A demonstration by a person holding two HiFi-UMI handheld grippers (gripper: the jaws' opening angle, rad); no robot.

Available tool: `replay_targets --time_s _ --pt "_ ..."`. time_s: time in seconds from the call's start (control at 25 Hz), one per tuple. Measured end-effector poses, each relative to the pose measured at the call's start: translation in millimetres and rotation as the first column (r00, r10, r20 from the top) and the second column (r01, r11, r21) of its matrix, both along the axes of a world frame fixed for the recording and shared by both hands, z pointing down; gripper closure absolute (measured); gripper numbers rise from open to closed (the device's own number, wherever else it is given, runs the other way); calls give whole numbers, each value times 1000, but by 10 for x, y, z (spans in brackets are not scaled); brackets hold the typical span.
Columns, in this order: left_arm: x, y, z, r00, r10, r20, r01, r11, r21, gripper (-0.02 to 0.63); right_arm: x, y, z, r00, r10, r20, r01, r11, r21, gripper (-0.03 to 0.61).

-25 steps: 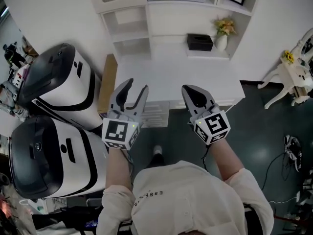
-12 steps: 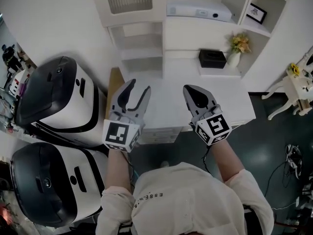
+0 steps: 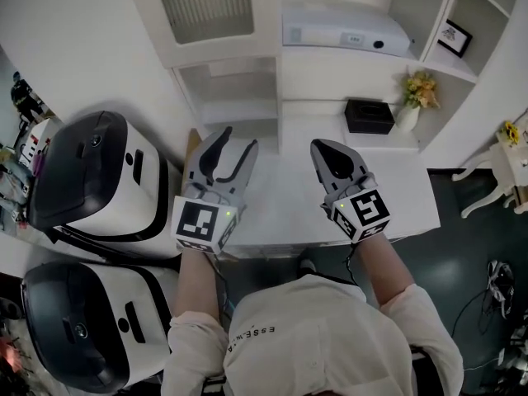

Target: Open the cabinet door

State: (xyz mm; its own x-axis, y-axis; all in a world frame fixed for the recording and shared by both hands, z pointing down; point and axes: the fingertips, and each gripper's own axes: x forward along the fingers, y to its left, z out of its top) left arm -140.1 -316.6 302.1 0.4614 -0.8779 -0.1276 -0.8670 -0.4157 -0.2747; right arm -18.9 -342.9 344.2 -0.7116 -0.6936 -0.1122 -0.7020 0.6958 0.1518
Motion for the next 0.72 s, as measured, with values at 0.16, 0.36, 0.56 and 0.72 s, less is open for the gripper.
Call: replay_targets --time_s 0.16,0.36,0.56,0.72 --pt "123 -365 -244 999 -19 30 18 999 27 440 37 -378 -171 999 -55 0 55 998 29 569" --pt "205 -813 -665 995 -83 51 78 993 88 440 67 -740 -426 993 -113 -13 114 991 67 569" --pt "179 -1186 -1309 992 -124 32 117 979 169 442 131 -1042 -617 992 -123 -22 124 989 82 569" --pt "163 -1358 -1827 990 -142 22 133 963 234 442 145 -1164 -791 991 -129 -35 132 985 107 569"
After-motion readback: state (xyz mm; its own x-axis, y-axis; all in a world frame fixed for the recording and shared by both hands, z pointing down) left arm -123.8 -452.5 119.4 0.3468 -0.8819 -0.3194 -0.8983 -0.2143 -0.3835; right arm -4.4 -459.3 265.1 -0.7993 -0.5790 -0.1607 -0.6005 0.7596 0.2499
